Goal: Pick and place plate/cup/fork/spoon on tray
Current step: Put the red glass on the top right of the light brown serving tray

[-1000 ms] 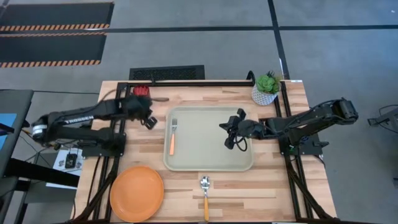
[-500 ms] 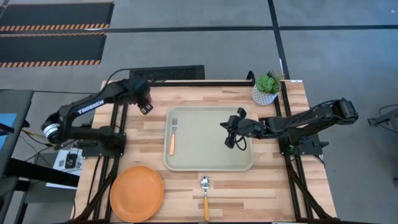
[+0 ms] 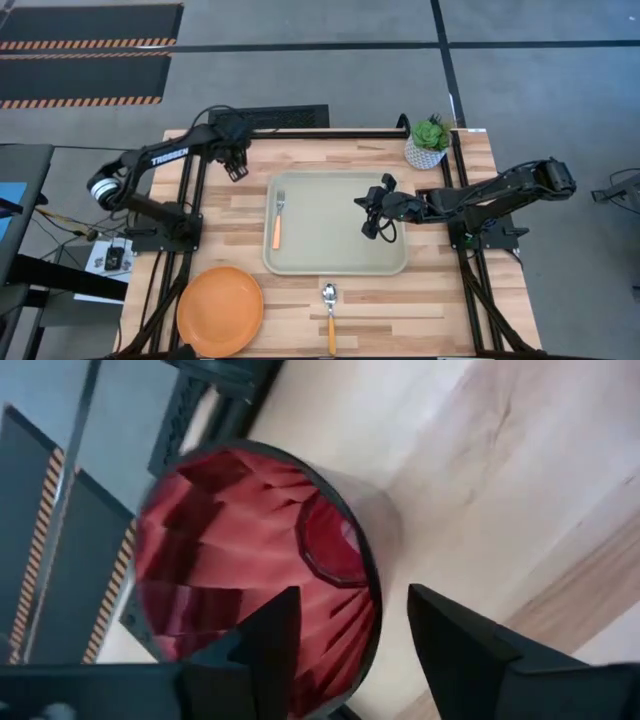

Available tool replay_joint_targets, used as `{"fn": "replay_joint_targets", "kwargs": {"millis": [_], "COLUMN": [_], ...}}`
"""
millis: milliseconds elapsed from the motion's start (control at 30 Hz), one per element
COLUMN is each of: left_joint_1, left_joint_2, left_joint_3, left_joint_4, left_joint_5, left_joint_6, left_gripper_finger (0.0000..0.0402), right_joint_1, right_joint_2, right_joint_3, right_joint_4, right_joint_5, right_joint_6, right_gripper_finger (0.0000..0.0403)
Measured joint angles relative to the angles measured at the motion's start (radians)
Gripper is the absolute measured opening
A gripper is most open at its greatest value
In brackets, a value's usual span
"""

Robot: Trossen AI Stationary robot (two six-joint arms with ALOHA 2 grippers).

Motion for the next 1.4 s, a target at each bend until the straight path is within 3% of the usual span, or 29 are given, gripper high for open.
{"fn": "replay_joint_targets", "kwargs": {"millis": [133, 300, 367, 633, 1000, 1400], "left_joint_1": [0.0, 0.0, -0.001, -0.054, -0.385, -0.519], "left_joint_2": [0.042, 0.046, 0.031, -0.003, 0.017, 0.342], "left_joint_3": [0.0, 0.0, 0.0, 0.096, 0.25, 0.441], "left_joint_4": [-0.004, -0.003, -0.005, -0.071, 0.045, 0.049], "left_joint_5": [0.036, 0.08, 0.088, 0.277, 0.357, 0.393], "left_joint_6": [0.029, 0.101, 0.117, 0.101, -0.202, -0.191], "left_gripper_finger": [0.0125, 0.0026, 0.001, 0.0003, 0.0001, 0.0001], "right_joint_1": [0.0, 0.0, 0.0, 0.0, 0.0, 0.009], "right_joint_2": [0.0, 0.0, 0.0, 0.0, 0.0, 0.0], "right_joint_3": [0.0, 0.0, 0.0, 0.0, 0.0, 0.0], "right_joint_4": [0.0, -0.001, -0.001, -0.019, -0.026, -0.053], "right_joint_5": [0.0, 0.0, 0.0, 0.0, 0.0, 0.0], "right_joint_6": [0.0, 0.001, 0.001, 0.009, 0.011, 0.011], "right_gripper_finger": [0.0009, 0.001, 0.001, 0.0009, 0.0009, 0.0008]}}
